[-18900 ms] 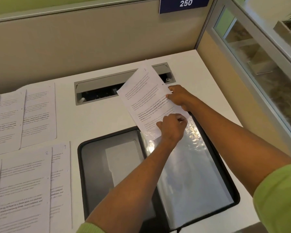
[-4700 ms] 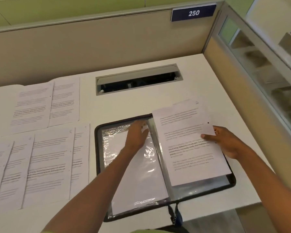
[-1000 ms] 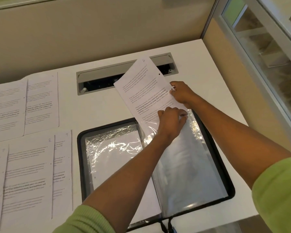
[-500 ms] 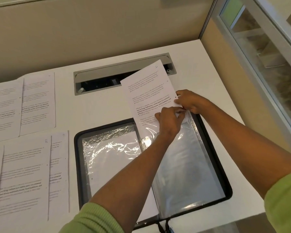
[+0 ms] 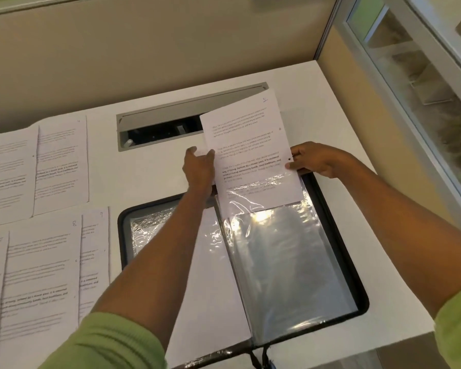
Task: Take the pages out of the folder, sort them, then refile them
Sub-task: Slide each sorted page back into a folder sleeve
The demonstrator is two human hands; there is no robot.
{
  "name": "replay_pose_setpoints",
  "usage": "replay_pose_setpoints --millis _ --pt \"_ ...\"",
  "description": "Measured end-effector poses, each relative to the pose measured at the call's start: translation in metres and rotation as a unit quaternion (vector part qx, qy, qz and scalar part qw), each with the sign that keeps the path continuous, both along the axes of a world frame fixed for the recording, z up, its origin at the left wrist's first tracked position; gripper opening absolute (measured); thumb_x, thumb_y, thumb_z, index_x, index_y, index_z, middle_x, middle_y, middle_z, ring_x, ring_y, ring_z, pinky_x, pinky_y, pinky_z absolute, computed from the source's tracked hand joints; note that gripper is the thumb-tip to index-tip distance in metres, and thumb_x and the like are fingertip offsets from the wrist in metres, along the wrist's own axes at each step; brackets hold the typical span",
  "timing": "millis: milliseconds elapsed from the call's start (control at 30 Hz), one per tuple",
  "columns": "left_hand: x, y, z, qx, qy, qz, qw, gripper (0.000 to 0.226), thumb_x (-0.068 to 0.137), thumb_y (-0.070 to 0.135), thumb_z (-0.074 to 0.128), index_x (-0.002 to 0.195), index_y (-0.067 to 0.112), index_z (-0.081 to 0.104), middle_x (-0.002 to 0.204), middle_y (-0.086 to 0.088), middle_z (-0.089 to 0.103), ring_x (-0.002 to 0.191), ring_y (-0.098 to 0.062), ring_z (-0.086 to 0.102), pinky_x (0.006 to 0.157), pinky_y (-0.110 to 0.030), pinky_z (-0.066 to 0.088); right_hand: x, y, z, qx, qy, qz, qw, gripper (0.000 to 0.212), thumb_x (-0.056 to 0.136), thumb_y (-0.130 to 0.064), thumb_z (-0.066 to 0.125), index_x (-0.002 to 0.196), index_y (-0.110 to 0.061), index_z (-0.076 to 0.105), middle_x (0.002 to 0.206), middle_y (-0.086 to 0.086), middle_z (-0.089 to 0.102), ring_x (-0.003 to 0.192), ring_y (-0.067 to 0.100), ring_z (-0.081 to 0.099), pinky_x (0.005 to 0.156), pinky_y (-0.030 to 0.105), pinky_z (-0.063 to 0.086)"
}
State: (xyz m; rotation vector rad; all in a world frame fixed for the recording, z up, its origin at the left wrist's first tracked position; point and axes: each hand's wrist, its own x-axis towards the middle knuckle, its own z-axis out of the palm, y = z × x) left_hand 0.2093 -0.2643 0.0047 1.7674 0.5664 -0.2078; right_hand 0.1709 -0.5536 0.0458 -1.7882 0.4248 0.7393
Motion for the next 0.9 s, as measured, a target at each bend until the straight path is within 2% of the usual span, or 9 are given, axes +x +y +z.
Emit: replay_pose_setpoints --millis 67,167,267,400,500,600,667,833,900 --pt "0.012 0.007 -0.002 -0.021 0.01 -0.022 0.999 0.035 0.095 0.024 0.076 0.126 0.01 0.066 0.122 -0.008 0.072 0.104 -0.031 0.074 0.073 -0.031 0.061 0.0 0.001 0.002 -0.001 -0.001 -0.001 1.0 0.034 0.093 -0.001 0.069 0.127 -0.009 0.066 0.117 0.003 0.074 0.103 0.016 0.072 0.082 0.024 0.061" --pt "0.018 0.012 -0.003 -0.03 0.007 -0.05 0.998 0.009 0.092 0.015 0.079 0.096 0.009 0.074 0.101 -0.006 0.079 0.091 -0.028 0.077 0.079 -0.042 0.065 0.002 0.008 0.001 0.003 -0.014 -0.032 0.999 0.034 0.093 -0.011 0.073 0.126 -0.006 0.067 0.118 0.007 0.075 0.106 0.022 0.072 0.091 0.033 0.06" --pt "0.014 0.013 0.003 -0.016 -0.01 -0.072 0.997 0.009 0.093 0.013 0.078 0.092 0.006 0.072 0.099 -0.004 0.079 0.088 -0.023 0.077 0.078 -0.036 0.064 0.007 0.014 -0.003 -0.029 -0.071 -0.097 0.992 0.023 0.093 -0.02 0.075 0.109 -0.004 0.07 0.111 0.01 0.075 0.101 0.022 0.073 0.091 0.035 0.059" --pt "0.003 0.019 0.009 0.027 -0.009 -0.117 0.993 0.012 0.092 0.011 0.08 0.084 0.008 0.071 0.097 -0.001 0.077 0.081 -0.014 0.073 0.059 -0.016 0.054 0.008 0.009 -0.008 -0.086 -0.087 -0.084 0.989 0.016 0.091 -0.015 0.076 0.091 -0.001 0.069 0.109 0.017 0.075 0.094 0.025 0.07 0.089 0.036 0.06" --pt "-0.002 0.031 0.006 0.029 0.026 -0.169 0.985 0.02 0.085 0.004 0.084 0.074 0.007 0.067 0.101 -0.005 0.079 0.092 -0.023 0.076 0.075 -0.029 0.064 0.004 0.0 -0.004 -0.121 -0.044 -0.003 0.992 0.021 0.087 -0.013 0.08 0.097 0.005 0.073 0.107 0.016 0.075 0.089 0.019 0.066 0.078 0.025 0.054" --pt "-0.002 0.041 0.008 0.041 0.076 -0.24 0.967 0.023 0.08 0.007 0.089 0.075 0.003 0.067 0.096 -0.009 0.079 0.089 -0.03 0.077 0.078 -0.04 0.065 0.004 -0.004 -0.003 -0.149 0.003 0.061 0.987 0.02 0.084 -0.015 0.083 0.09 0.001 0.074 0.103 0.01 0.076 0.096 0.019 0.068 0.087 0.026 0.05" --pt "0.003 0.041 0.013 0.044 0.071 -0.247 0.965 0.023 0.081 0.013 0.089 0.078 0.005 0.068 0.092 -0.01 0.077 0.086 -0.028 0.075 0.076 -0.037 0.06 0.008 0.0 -0.004 -0.141 -0.022 0.029 0.989 0.023 0.083 -0.019 0.084 0.089 -0.001 0.072 0.1 0.009 0.075 0.093 0.019 0.068 0.086 0.029 0.053" --pt "0.02 0.031 0.017 0.005 0.046 -0.121 0.992 0.023 0.083 0.02 0.089 0.078 0.015 0.067 0.098 -0.012 0.076 0.097 -0.039 0.073 0.092 -0.053 0.058 0.019 0.025 -0.006 -0.072 -0.107 -0.14 0.982 0.017 0.087 -0.009 0.079 0.096 -0.003 0.067 0.094 0.01 0.07 0.08 0.019 0.067 0.066 0.024 0.058" --pt "0.022 0.033 0.012 0.016 0.054 -0.138 0.989 0.024 0.082 0.014 0.089 0.073 0.013 0.067 0.095 -0.01 0.078 0.095 -0.037 0.075 0.092 -0.054 0.061 0.02 0.025 -0.007 -0.085 -0.103 -0.132 0.982 0.02 0.086 -0.005 0.08 0.101 0.003 0.068 0.101 0.012 0.073 0.088 0.023 0.072 0.072 0.028 0.06"
